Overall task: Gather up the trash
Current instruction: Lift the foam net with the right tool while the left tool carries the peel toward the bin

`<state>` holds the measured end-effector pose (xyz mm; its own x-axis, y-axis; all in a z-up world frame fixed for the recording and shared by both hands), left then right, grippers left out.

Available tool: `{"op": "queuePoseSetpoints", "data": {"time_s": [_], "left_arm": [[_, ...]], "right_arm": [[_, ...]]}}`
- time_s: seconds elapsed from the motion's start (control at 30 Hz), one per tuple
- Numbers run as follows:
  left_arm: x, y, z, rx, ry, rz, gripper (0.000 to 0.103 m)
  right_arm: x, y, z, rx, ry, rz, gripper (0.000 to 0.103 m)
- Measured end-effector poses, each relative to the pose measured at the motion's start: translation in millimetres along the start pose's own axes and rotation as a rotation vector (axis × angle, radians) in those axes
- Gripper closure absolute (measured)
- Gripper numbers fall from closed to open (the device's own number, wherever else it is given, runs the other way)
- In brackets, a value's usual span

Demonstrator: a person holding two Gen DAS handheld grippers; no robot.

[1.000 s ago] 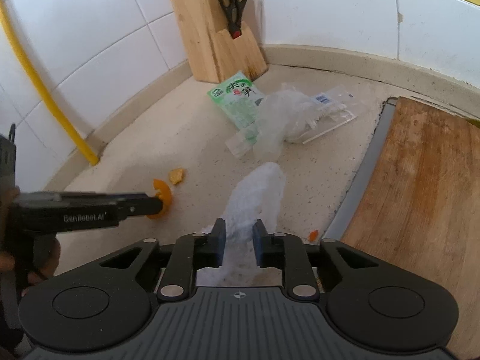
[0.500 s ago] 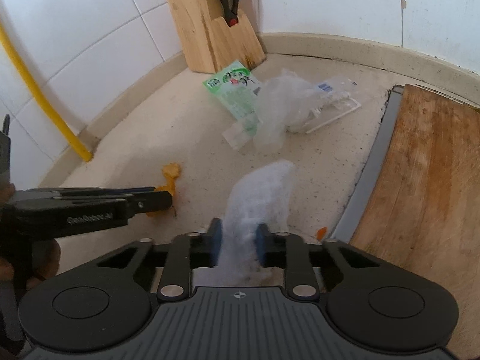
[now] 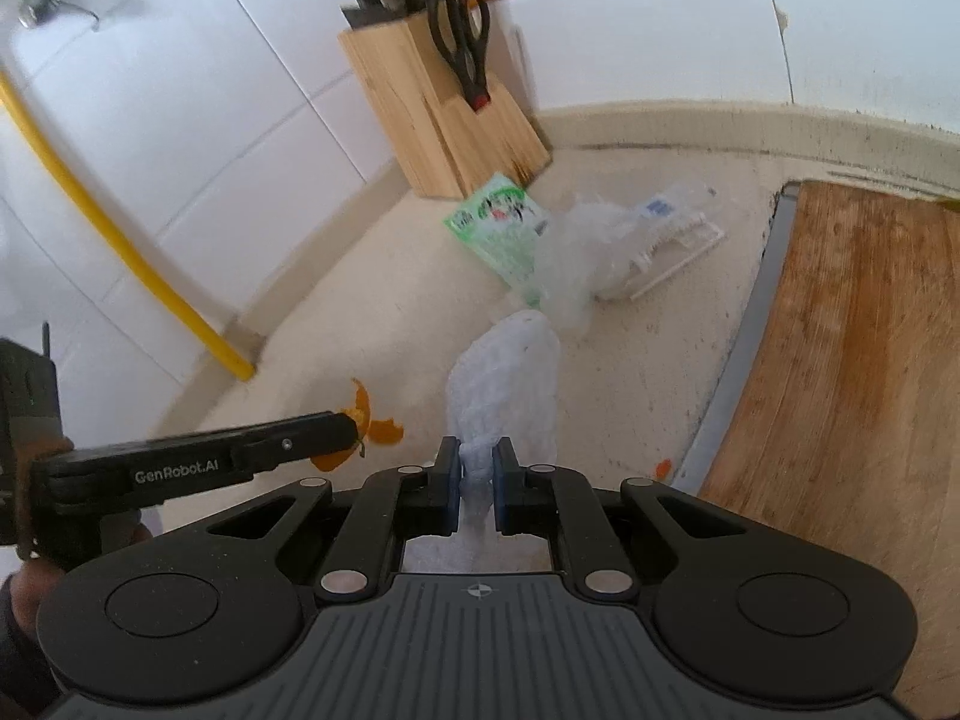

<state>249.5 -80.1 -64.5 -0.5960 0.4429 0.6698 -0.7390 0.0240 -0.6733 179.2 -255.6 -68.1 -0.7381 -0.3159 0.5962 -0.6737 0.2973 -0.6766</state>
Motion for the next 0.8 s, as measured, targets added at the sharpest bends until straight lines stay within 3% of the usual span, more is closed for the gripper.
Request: {"op": "queuePoseSetpoints", "data": {"time_s": [0.33,0.8], "left_arm": [[28.2,-8.0,8.7,0.005,-0.052,0.076,0.095],[60.4,11.7,7.3,0.032,-0.090,0.126,0.095]], "right_arm": [[14.1,-6.5,-14.0,0.039,-0.077,0.034,0.089],[18.5,4.1,-33.5,0.083,-0.135,0.022,0.089]]}}
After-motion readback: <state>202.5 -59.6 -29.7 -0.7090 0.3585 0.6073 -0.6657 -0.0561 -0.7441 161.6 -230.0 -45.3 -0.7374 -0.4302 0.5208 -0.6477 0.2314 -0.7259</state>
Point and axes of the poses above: each gripper's, at about its wrist camera, not at the fingertips, and x roughly against the way its jaws point, z to its right, y to its underside, the point moved 8 cm from there along -x, roughly the way its jaws point, and after that the axes turned 5 degrees about -y, right-handed, at the moved point
